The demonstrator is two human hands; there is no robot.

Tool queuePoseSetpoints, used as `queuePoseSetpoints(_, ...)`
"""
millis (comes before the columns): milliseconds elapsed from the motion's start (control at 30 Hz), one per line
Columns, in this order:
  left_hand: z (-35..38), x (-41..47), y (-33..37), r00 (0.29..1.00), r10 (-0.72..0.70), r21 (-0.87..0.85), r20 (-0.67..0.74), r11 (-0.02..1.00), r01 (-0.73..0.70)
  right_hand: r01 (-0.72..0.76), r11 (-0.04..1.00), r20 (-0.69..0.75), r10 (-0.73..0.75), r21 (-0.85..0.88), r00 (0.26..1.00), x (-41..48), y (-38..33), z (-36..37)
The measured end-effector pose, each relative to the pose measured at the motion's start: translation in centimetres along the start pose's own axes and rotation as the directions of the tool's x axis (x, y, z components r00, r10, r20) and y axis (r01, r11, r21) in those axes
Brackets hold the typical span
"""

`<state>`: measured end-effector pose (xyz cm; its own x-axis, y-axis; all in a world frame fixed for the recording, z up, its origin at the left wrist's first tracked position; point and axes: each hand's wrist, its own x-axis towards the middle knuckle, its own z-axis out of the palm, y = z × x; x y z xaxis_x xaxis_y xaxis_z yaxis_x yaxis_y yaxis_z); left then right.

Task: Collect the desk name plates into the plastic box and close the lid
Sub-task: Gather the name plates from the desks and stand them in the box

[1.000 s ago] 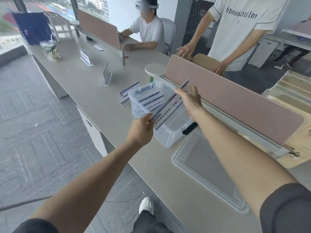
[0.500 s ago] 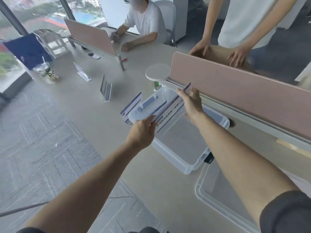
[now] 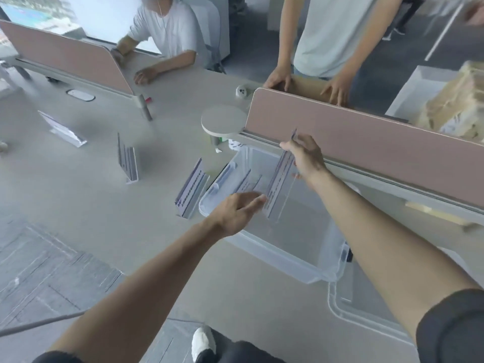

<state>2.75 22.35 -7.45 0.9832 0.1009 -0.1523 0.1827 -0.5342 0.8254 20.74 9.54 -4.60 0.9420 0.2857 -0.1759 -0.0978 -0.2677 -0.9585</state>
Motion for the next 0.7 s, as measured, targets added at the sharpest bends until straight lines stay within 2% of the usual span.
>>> queuePoseSetpoints(100, -1.6, 0.6, -1.4, 0.996, -0.011, -0.076, 0.087, 0.997, 0.018, 0.004, 0.998, -0.046, -0.007, -0.056, 0.999, -1.2, -0.6, 1.2)
queuePoseSetpoints(233, -2.6, 1.2, -2.8, 0.978, 0.028, 0.050, 0.209, 0.998, -0.039, -0.015, 0.995, -0.070, 0.008, -0.103, 0.998, -2.1, -0.2, 1.6)
queuePoseSetpoints(300, -3.1, 1.7, -3.7, 0.989, 0.068, 0.111, 0.132, 0.990, -0.083, -0.043, 0.993, -0.080, 0.034, -0.112, 0.996, -2.0, 0.6, 1.5)
queuePoseSetpoints(367, -3.6, 2.6, -5.2, 0.996, 0.089, 0.259, 0.009, 0.962, -0.089, -0.095, 0.990, -0.087, 0.086, -0.109, 0.993, -1.8, 1.8, 1.4)
queuePoseSetpoints(433, -4.0, 3.6, -6.8, 0.997, 0.059, 0.501, -0.050, 0.865, -0.027, -0.147, 0.983, -0.075, 0.139, -0.111, 0.987, -1.5, 3.5, 1.7)
queuePoseSetpoints(500, -4.0, 4.4, -8.2, 0.998, -0.018, 0.626, -0.057, 0.778, 0.049, -0.194, 0.975, -0.071, 0.187, -0.111, 0.980, -1.0, 5.7, 2.2)
queuePoseSetpoints(600, -4.0, 5.5, -10.1, 0.994, -0.089, 0.676, -0.068, 0.729, 0.111, -0.296, 0.949, -0.091, 0.288, -0.104, 0.953, 0.4, 9.0, 3.1)
queuePoseSetpoints(700, -4.1, 6.4, -11.4, 0.984, -0.150, 0.679, -0.097, 0.713, 0.176, -0.325, 0.939, -0.061, 0.320, -0.110, 0.946, 2.1, 11.4, 4.4)
